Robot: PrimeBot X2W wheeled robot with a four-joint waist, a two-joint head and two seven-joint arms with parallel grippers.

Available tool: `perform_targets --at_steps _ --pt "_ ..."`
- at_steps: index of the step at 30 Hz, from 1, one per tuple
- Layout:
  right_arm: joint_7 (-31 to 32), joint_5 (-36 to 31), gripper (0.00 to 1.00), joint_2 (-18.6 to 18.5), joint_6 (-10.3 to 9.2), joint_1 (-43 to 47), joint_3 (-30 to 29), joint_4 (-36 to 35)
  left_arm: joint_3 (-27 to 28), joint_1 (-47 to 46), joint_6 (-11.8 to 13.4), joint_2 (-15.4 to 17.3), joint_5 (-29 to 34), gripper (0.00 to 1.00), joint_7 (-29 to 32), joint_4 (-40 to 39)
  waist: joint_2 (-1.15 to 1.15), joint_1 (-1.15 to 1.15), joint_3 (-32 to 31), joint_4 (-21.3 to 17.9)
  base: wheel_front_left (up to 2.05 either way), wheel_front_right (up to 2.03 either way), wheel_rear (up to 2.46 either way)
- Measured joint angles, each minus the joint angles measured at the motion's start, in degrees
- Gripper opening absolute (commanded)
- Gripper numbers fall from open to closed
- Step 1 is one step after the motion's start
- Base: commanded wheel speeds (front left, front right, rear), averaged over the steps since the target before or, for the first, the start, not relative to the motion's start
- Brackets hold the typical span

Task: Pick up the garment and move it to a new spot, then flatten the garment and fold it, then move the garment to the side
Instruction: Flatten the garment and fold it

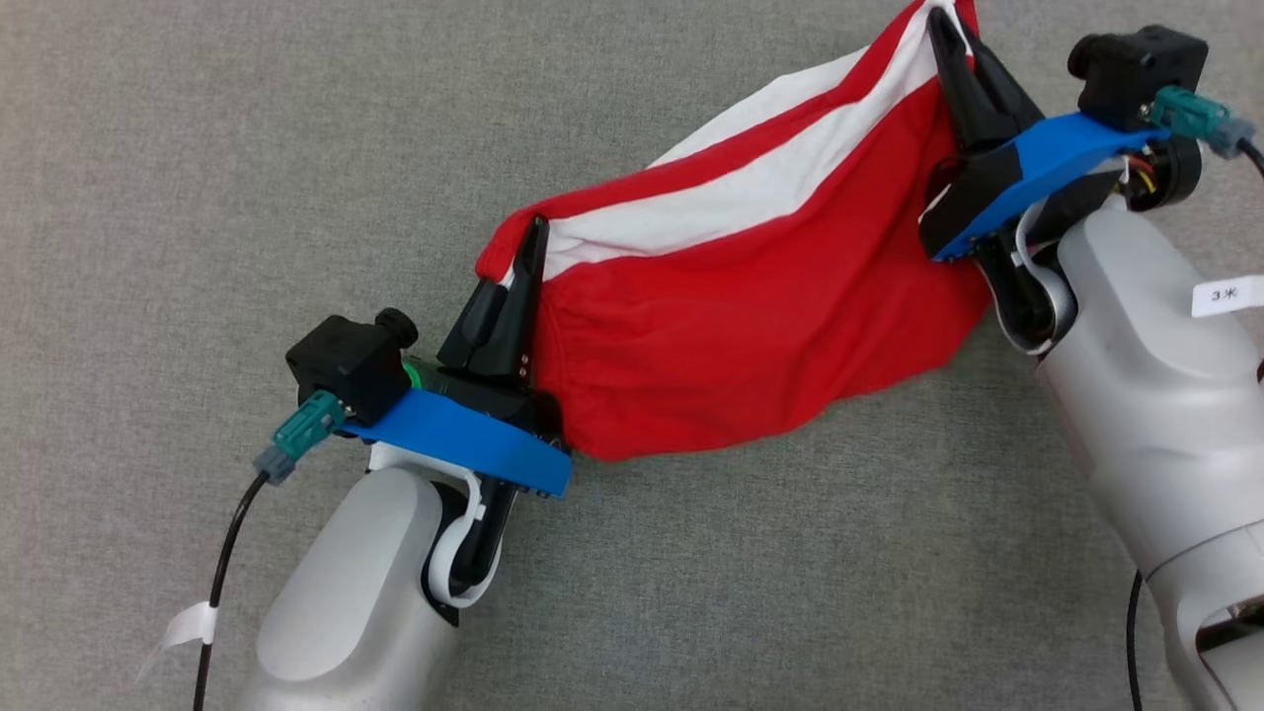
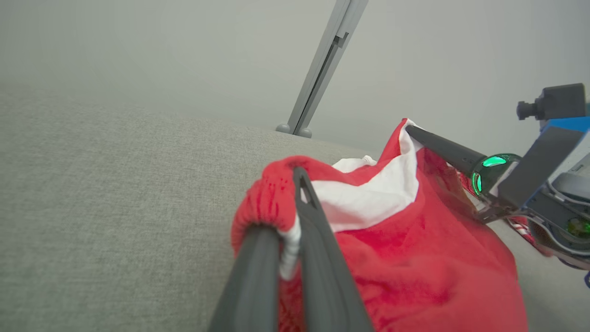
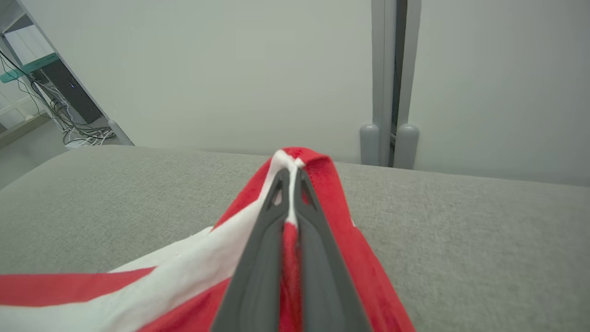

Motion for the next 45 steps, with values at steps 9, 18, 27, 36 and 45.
perform_targets --at_steps 9,18,27,36,45 --pt "0.0 -1.6 1.00 1.0 0.00 -5.1 1.4 8.9 0.3 -1.3 0.0 -0.9 0.7 1.00 0.0 3.6 -0.01 -0.01 0.3 0.7 0.00 0.00 0.00" --pt "0.0 -0.2 1.00 -1.9 0.00 -0.2 3.5 7.5 3.0 3.9 0.0 -1.4 4.7 1.00 0.0 2.2 -0.03 -0.02 -3.4 1.5 0.00 0.00 0.00" --pt "0.0 1.0 1.00 -5.2 0.01 3.4 4.8 8.3 6.3 10.5 0.0 -1.1 8.6 1.00 0.0 -1.7 -0.03 -0.02 -5.8 2.5 0.00 0.00 0.00" --pt "0.4 0.2 1.00 -6.3 0.01 3.0 8.4 14.1 21.7 15.2 0.0 -2.4 16.3 1.00 0.0 -10.5 -0.03 -0.01 -6.5 4.5 0.00 0.00 0.00" --pt "3.2 -0.1 1.00 -7.5 0.01 1.1 10.2 18.8 27.8 17.0 0.0 -3.5 19.4 1.00 0.0 -13.2 -0.03 -0.01 -5.9 5.9 0.00 0.00 0.00"
